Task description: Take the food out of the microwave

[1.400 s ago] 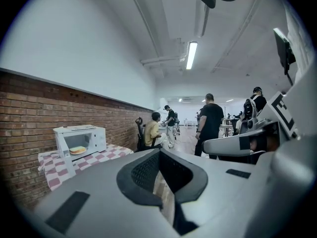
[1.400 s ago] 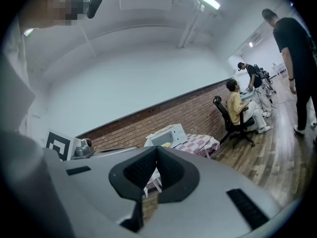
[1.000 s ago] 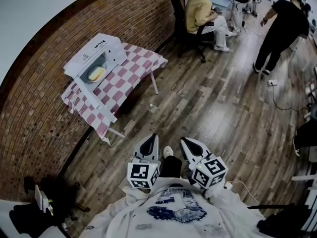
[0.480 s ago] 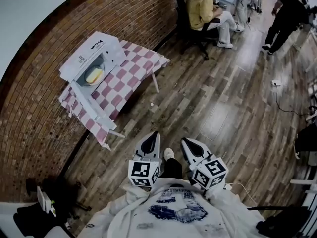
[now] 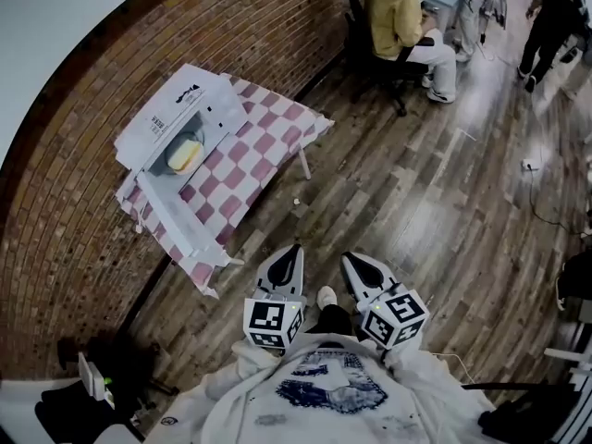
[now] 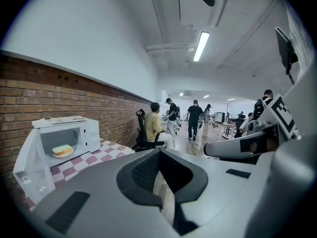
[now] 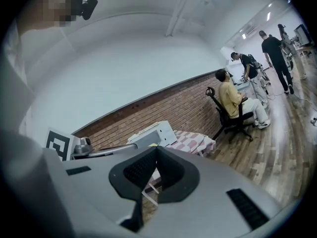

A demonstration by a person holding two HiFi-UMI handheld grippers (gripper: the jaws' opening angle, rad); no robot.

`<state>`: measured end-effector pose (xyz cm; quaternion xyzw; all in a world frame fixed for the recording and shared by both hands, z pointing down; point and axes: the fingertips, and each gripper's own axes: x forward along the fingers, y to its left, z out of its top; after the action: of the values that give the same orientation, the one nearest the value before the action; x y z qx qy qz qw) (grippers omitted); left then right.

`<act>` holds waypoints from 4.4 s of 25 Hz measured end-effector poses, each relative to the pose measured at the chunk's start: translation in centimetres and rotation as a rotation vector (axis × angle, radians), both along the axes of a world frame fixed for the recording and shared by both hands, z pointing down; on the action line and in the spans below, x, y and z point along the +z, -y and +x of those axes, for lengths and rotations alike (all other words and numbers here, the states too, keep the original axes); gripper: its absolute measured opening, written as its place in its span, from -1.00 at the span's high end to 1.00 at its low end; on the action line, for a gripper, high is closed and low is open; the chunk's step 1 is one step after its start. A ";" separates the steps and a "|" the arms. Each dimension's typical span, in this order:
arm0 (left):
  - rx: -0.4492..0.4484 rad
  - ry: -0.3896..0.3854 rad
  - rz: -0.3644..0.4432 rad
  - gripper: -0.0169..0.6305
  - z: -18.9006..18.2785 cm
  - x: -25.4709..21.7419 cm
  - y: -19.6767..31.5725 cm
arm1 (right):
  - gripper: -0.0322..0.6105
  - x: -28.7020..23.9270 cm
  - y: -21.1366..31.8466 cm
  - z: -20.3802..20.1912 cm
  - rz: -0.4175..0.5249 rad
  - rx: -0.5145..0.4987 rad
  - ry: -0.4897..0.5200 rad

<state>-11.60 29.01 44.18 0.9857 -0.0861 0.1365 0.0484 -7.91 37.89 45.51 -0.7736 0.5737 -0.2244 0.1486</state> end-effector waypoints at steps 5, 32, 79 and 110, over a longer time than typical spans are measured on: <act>-0.020 -0.007 -0.017 0.93 2.1 0.3 4.2 | 0.86 0.1 4.3 1.8 -0.019 -0.034 -0.014; -0.266 -0.069 -0.105 0.92 2.4 1.7 20.8 | 0.86 -0.1 21.6 3.7 -0.062 -0.280 -0.071; -0.875 -0.066 -0.127 0.92 8.9 2.7 42.0 | 0.86 -0.1 47.9 13.3 -0.019 -0.915 -0.052; -0.980 -0.105 -0.228 0.92 9.2 4.7 45.0 | 0.86 1.1 50.9 15.3 -0.044 -0.990 -0.021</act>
<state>-2.42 -16.00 48.90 0.8234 -0.5207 0.0563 0.2185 7.39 -13.00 46.62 -0.4136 0.8687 -0.2725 0.0020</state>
